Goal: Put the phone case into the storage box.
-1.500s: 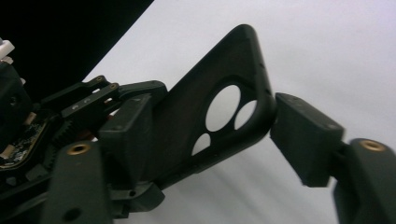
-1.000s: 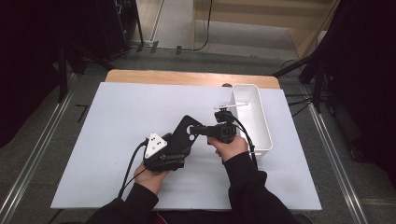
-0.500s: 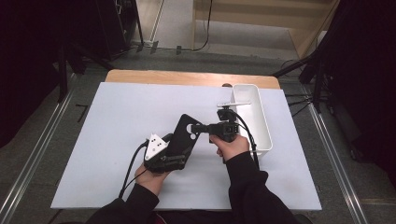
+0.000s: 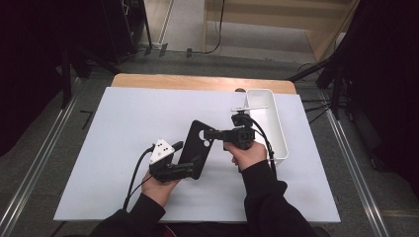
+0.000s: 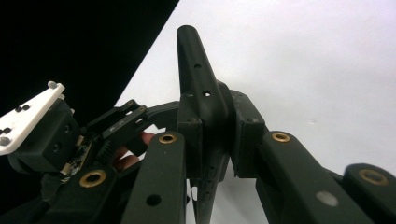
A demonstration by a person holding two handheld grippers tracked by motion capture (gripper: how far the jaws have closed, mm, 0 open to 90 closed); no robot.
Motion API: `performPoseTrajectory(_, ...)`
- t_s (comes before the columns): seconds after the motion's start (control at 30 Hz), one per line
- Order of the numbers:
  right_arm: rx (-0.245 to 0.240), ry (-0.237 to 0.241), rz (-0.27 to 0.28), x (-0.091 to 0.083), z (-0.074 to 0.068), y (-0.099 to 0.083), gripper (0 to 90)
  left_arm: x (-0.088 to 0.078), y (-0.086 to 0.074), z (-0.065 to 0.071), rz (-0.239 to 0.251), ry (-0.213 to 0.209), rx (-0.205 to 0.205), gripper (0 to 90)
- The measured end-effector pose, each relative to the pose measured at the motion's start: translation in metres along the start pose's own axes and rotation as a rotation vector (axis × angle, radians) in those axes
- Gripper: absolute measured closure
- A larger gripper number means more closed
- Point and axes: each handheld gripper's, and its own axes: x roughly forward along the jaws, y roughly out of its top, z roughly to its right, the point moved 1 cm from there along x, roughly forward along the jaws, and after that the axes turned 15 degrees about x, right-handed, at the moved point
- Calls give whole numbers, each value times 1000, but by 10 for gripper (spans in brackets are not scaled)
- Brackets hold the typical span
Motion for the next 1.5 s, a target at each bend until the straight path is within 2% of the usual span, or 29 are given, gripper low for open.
performPoseTrajectory(0.17,-8,-18,16,-5,-1,1,750,-1,1,-2,-13,-17,-1,176)
performPoseTrajectory(0.27,-29,-38,32,-11,-2,2,751,-1,2,-5,-28,-38,-25,176)
performPoseTrajectory(0.33,-36,-41,34,-12,-2,2,750,-1,2,-6,-38,-42,-21,177)
performPoseTrajectory(0.37,-41,-48,41,-14,-2,3,751,0,2,-8,-61,-61,-32,177)
performPoseTrajectory(0.43,-48,-53,46,-16,-3,3,750,0,2,-10,-69,-79,-50,177)
performPoseTrajectory(0.63,-91,-84,70,-20,-4,2,750,1,3,-14,-110,-109,-38,176)
performPoseTrajectory(0.8,-120,-96,84,-23,-6,1,750,0,4,-20,-123,-129,-50,176)
performPoseTrajectory(0.97,-155,-113,94,-25,-9,0,750,-3,5,-22,-124,-140,-43,177)
performPoseTrajectory(1.03,-191,-128,101,-27,-11,-2,750,-4,6,-22,-142,-158,-32,177)
performPoseTrajectory(1.17,-219,-135,112,-26,-13,-4,750,-5,8,-23,-162,-174,-8,177)
performPoseTrajectory(1.3,-242,-143,116,-27,-15,-5,750,-6,10,-25,-179,-190,-2,176)
performPoseTrajectory(1.37,-276,-151,137,-29,-16,-7,750,-9,13,-27,-187,-195,26,177)
performPoseTrajectory(1.5,-317,-163,143,-31,-18,-9,750,-13,17,-32,-191,-222,20,176)
